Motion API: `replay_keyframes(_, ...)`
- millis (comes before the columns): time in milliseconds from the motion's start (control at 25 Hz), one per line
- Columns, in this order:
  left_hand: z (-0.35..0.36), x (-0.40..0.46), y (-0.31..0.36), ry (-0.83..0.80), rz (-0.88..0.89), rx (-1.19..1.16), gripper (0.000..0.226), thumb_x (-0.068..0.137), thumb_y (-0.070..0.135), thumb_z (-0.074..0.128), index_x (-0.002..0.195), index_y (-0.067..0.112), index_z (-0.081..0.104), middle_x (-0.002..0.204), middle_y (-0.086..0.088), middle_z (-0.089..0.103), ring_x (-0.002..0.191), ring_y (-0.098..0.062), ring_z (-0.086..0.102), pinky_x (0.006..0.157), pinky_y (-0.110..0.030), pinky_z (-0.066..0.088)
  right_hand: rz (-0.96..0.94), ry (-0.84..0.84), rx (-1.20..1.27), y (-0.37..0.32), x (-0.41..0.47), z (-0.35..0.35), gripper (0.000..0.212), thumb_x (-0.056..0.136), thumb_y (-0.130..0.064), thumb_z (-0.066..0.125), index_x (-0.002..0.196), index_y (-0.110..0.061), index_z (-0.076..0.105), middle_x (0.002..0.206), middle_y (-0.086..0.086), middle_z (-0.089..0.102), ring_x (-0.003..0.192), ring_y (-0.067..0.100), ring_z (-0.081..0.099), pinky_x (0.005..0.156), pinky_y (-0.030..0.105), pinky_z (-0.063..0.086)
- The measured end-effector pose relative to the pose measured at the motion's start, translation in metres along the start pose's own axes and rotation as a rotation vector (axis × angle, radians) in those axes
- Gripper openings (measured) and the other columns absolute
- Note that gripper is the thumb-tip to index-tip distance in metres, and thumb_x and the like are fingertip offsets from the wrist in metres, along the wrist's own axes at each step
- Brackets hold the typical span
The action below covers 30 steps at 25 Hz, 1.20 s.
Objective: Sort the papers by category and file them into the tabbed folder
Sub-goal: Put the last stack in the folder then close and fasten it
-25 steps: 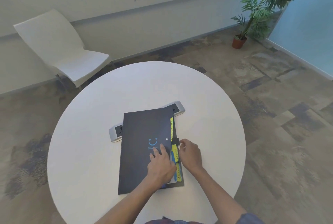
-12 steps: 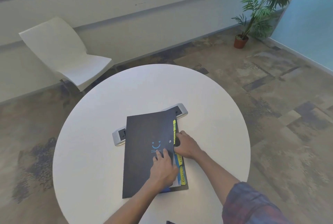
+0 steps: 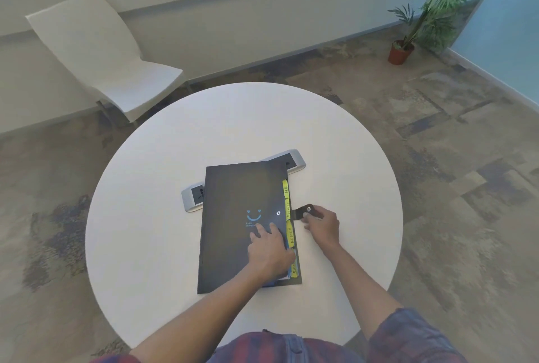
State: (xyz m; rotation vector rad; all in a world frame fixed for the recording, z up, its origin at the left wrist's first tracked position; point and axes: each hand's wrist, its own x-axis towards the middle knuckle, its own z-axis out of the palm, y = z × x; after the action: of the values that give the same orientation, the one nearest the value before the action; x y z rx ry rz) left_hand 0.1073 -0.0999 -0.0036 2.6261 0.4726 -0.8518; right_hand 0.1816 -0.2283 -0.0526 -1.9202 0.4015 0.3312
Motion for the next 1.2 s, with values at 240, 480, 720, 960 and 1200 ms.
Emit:
replay_keyframes(240, 0.015, 0.000, 0.000, 0.080, 0.019, 0.191, 0.087, 0.089, 0.067, 0.040, 0.153, 0.013, 0.019, 0.159, -0.027, 0.012, 0.145, -0.043, 0.017, 0.103, -0.047, 0.039, -0.107, 0.031, -0.057, -0.005, -0.005, 0.007, 0.021, 0.090, -0.017, 0.069, 0.109, -0.011, 0.075, 0.098, 0.003, 0.077, 0.085, 0.016, 0.071, 0.080, 0.031, 0.057)
replay_keyframes(480, 0.017, 0.013, -0.040, 0.220, 0.177, 0.191, 0.081, 0.083, 0.067, 0.040, 0.153, 0.035, 0.017, 0.164, -0.012, -0.002, 0.151, -0.029, -0.001, 0.117, -0.054, 0.010, -0.370, -0.039, -0.448, -0.016, -0.021, 0.019, 0.025, 0.089, -0.030, 0.068, 0.112, -0.024, 0.074, 0.107, -0.009, 0.074, 0.098, 0.012, 0.068, 0.080, 0.028, 0.049)
replay_keyframes(720, 0.030, 0.023, -0.068, 0.049, 0.241, 0.170, 0.099, 0.076, 0.081, 0.041, 0.149, 0.046, -0.016, 0.156, -0.001, -0.036, 0.145, -0.019, -0.031, 0.116, -0.057, -0.013, -0.509, -0.076, -0.771, -0.014, -0.021, 0.036, 0.026, 0.096, -0.031, 0.058, 0.117, -0.025, 0.071, 0.115, -0.003, 0.067, 0.102, 0.019, 0.064, 0.075, 0.029, 0.049)
replay_keyframes(960, 0.033, 0.025, -0.068, 0.078, 0.228, 0.172, 0.099, 0.076, 0.082, 0.040, 0.149, 0.046, -0.017, 0.156, 0.000, -0.035, 0.145, -0.019, -0.030, 0.117, -0.056, -0.012, -0.634, -0.118, -0.932, -0.005, -0.025, 0.041, 0.030, 0.095, -0.022, 0.059, 0.124, -0.019, 0.065, 0.119, 0.001, 0.063, 0.107, 0.023, 0.060, 0.073, 0.035, 0.055)
replay_keyframes(1200, 0.032, 0.024, -0.068, 0.066, 0.226, 0.163, 0.099, 0.077, 0.081, 0.041, 0.148, 0.046, -0.018, 0.156, 0.000, -0.036, 0.144, -0.018, -0.031, 0.117, -0.055, -0.012, -0.692, -0.089, -1.067, 0.014, -0.033, 0.044, 0.048, 0.076, -0.020, 0.077, 0.123, -0.017, 0.067, 0.103, 0.006, 0.065, 0.085, 0.023, 0.065, 0.053, 0.033, 0.053)
